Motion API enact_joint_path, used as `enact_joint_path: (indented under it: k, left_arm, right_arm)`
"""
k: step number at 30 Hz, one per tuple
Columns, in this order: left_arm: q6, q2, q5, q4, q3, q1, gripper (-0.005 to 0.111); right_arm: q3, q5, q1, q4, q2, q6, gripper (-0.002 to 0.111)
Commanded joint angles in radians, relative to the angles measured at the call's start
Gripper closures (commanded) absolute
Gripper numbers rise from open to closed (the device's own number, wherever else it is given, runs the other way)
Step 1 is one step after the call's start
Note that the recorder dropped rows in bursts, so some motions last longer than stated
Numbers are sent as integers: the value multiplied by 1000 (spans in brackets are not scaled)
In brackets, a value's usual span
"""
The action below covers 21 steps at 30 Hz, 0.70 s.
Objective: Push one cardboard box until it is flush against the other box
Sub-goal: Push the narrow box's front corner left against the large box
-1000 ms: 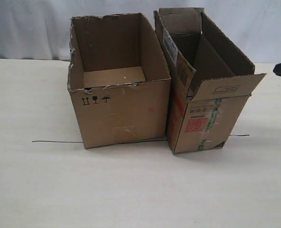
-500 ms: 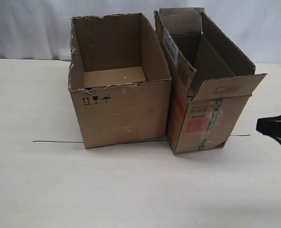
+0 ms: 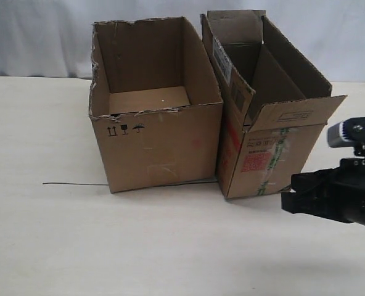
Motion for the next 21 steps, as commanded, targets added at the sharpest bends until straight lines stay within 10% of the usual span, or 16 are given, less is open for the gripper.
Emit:
enact_joint_path:
  k: [1, 21]
  left_arm:
    - [-3, -4, -5, 2, 3, -7, 107]
    - [-3, -4, -5, 2, 3, -7, 107]
  right_arm:
    - [-19, -141, 97, 7, 123, 13, 103]
    - [-347, -252, 162, -78, 477, -20, 103]
